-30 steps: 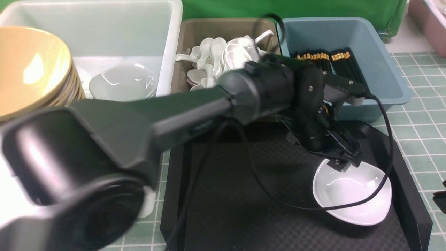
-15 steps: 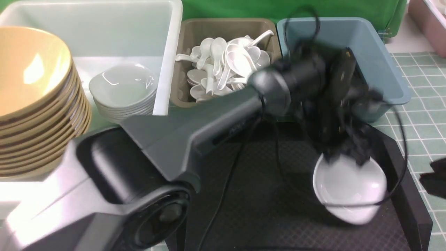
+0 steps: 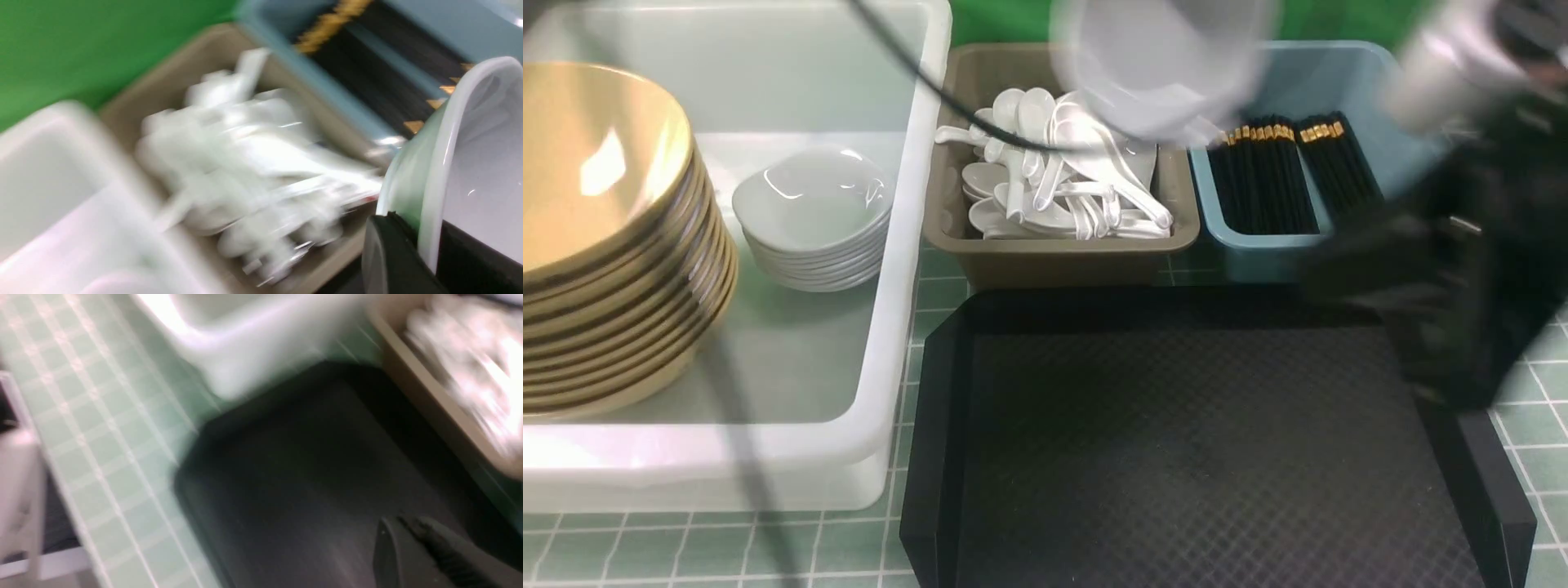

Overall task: On blue table put chopsticks spoon bowls plates into blue grey white boxes.
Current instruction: 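Place the white bowl into the white bin with the other dishes with the left gripper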

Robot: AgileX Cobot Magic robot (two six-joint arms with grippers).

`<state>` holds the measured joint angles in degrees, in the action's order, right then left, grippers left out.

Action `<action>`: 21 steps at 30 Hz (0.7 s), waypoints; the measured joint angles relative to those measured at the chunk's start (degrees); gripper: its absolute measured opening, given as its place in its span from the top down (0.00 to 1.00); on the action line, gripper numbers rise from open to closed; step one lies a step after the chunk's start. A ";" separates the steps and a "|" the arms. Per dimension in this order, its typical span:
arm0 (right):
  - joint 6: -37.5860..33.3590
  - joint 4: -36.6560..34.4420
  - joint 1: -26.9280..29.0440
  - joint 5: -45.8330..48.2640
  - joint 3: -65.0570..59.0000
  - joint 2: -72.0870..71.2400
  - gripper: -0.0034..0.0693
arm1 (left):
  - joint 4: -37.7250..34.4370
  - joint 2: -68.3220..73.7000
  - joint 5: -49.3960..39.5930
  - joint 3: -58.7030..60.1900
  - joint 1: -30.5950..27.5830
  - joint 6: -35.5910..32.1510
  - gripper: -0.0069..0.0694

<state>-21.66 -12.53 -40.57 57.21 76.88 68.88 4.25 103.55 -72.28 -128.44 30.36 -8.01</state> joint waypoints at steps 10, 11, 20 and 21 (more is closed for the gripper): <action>-4.28 -2.01 -11.37 -0.40 11.57 15.08 0.90 | -2.52 -13.00 1.84 21.49 -23.34 0.00 0.90; -4.28 -2.02 -11.48 -0.40 11.62 15.51 0.90 | -2.79 -13.00 2.14 21.93 -23.34 0.00 0.90; -4.24 -0.16 -12.09 0.46 12.14 18.72 0.90 | -10.62 -5.11 16.70 29.97 -28.86 -8.07 0.90; -4.18 -0.10 -12.09 0.46 12.14 18.72 0.90 | -10.67 -4.66 17.17 29.97 -28.86 -8.56 0.90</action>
<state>-25.85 -12.63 -52.66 57.68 89.02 87.60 -6.41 98.89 -55.11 -98.47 1.50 -16.57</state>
